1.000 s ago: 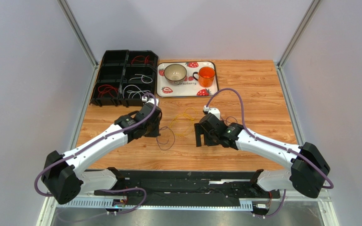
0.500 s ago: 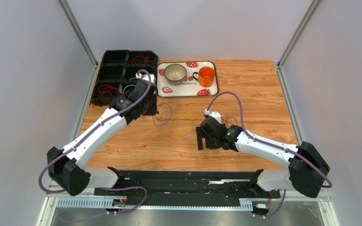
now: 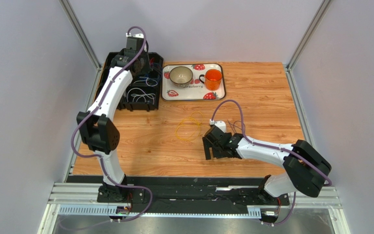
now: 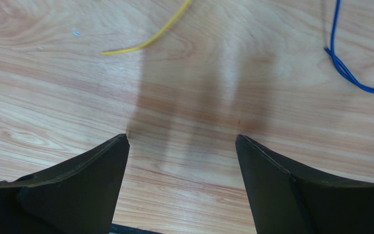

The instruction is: Untangle the cables

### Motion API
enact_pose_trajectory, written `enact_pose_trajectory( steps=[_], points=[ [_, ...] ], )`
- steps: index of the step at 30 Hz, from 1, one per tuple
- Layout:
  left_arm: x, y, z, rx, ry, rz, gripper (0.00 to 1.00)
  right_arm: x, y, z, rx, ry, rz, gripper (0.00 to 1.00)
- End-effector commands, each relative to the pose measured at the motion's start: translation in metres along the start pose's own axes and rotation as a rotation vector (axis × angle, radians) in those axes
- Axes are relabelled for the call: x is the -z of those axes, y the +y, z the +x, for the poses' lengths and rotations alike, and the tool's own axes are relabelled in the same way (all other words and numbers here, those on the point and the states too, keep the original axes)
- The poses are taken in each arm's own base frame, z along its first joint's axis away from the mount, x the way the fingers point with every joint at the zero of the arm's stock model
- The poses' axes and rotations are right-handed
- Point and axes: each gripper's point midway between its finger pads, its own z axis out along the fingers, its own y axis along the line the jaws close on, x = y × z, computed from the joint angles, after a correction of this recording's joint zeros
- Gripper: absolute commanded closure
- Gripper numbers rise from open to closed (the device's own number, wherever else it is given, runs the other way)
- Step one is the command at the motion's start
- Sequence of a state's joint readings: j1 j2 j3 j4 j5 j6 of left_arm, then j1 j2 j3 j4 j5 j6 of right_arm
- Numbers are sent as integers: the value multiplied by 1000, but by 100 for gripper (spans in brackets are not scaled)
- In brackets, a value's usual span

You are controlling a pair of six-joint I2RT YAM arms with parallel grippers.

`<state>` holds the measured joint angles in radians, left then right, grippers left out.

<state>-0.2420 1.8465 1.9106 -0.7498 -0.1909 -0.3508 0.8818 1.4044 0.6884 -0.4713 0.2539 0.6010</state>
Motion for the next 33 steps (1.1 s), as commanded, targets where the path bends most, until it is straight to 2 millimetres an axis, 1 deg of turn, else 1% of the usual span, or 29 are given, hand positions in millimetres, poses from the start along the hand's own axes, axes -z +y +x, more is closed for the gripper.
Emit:
enact_pose_trajectory(
  steps=[1,2,3,5,6,8,9,11,16,18,20,22,23,24,26,27,29,30,31,32,33],
  points=[
    [-37,6,-31,-11,-42,29,100,-11,10,-11,6,-49,-41,12],
    [-44,11,-34,-4,-41,26,100,-13,13,-12,11,-52,-55,12],
    [-57,12,-39,-1,-48,26,100,-14,14,-11,15,-46,-60,12],
    [-70,17,-44,-1,-55,20,100,-17,16,-10,24,-38,-70,13],
    [-81,18,-44,-2,-53,18,100,-17,16,-11,23,-36,-71,13],
    [-91,24,-43,1,-50,4,100,-19,16,-10,24,-30,-74,13],
    [-99,26,-39,3,-40,-2,100,-20,17,-10,22,-27,-73,13],
    [-107,33,-35,12,-31,-15,100,-21,16,-10,21,-20,-73,13],
    [-131,52,-9,58,16,-84,100,-25,18,-9,26,-2,-83,14],
    [-139,55,-2,65,31,-92,100,-26,18,-9,25,2,-82,14],
    [-142,60,-4,71,21,-119,100,-27,19,-10,23,7,-85,14],
    [-150,65,-1,72,27,-139,100,-27,19,-10,23,10,-89,15],
    [-150,65,-5,78,20,-142,100,-28,18,-9,23,12,-86,15],
    [-156,67,-2,77,29,-147,100,-27,18,-9,22,11,-87,15],
    [-157,69,-5,91,30,-152,100,-28,19,-9,22,11,-90,15],
    [-160,69,-2,97,39,-150,96,-28,18,-9,21,12,-88,15],
    [-159,67,-2,105,43,-128,80,-29,19,-9,22,15,-90,15],
    [-154,66,-7,112,34,-124,56,-28,18,-9,22,15,-89,15],
    [-150,65,-10,117,27,-124,48,-29,18,-9,21,17,-90,15],
    [-147,65,-9,120,28,-123,43,-29,19,-9,22,18,-91,15],
    [-135,63,-21,124,1,-111,31,-29,19,-8,22,18,-91,15]
  ],
)
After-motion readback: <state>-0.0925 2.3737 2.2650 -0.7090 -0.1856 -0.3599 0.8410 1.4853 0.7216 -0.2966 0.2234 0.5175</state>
